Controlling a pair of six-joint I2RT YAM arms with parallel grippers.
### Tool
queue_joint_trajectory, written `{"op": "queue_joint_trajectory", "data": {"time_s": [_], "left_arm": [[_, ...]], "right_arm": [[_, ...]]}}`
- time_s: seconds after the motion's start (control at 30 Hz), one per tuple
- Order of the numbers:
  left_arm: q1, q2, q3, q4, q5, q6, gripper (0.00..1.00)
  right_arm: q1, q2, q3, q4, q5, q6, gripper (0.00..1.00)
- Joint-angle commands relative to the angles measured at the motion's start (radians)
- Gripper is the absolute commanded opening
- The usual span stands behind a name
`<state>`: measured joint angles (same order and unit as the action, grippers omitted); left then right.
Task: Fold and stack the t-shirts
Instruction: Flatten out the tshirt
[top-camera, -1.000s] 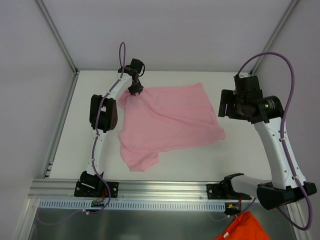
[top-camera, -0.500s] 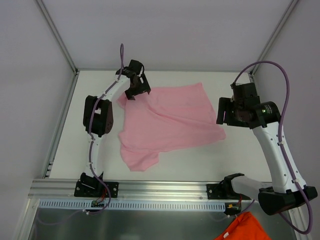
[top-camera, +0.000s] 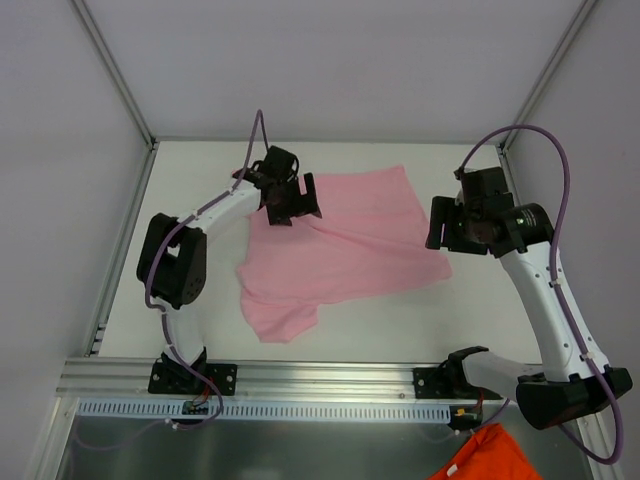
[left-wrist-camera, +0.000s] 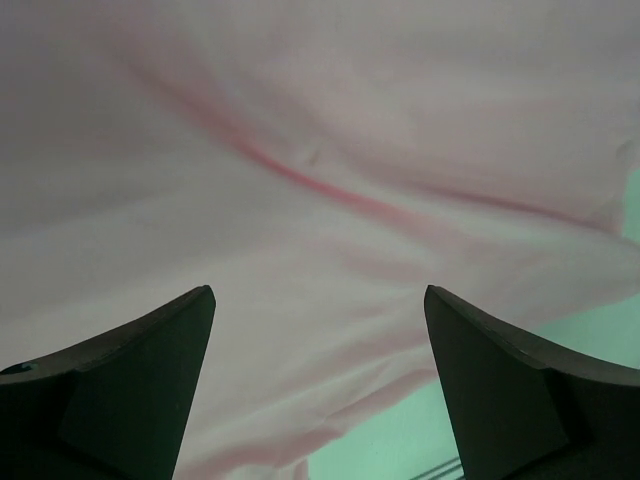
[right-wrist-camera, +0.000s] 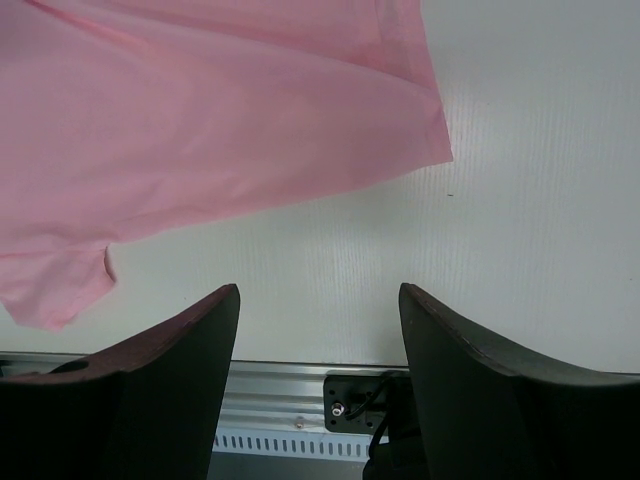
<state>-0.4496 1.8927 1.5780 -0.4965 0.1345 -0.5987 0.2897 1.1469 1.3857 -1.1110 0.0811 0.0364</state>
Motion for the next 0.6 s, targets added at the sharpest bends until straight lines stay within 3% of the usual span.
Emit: {"op": "queue_joint_trajectory", "data": {"time_s": [0.0,0.17,0.57], "left_arm": [[-0.061,-0.049,-0.151,0.078,0.105,-0.047,0.88],[-0.097,-0.089,-0.275,0.147,0.128,-0.065,0.88],[-0.095,-0.075,-0.375,0.171,0.152,-0.107,0.85]], "right_arm": [[0.006,0.005,0.042,0.020,-0.015,0.002,0.69],[0.009,0.014,0.055,0.022,-0.024,0.000,0.69],[0.008,0.011,0.110,-0.016,0.028,-0.029,0.70]]}}
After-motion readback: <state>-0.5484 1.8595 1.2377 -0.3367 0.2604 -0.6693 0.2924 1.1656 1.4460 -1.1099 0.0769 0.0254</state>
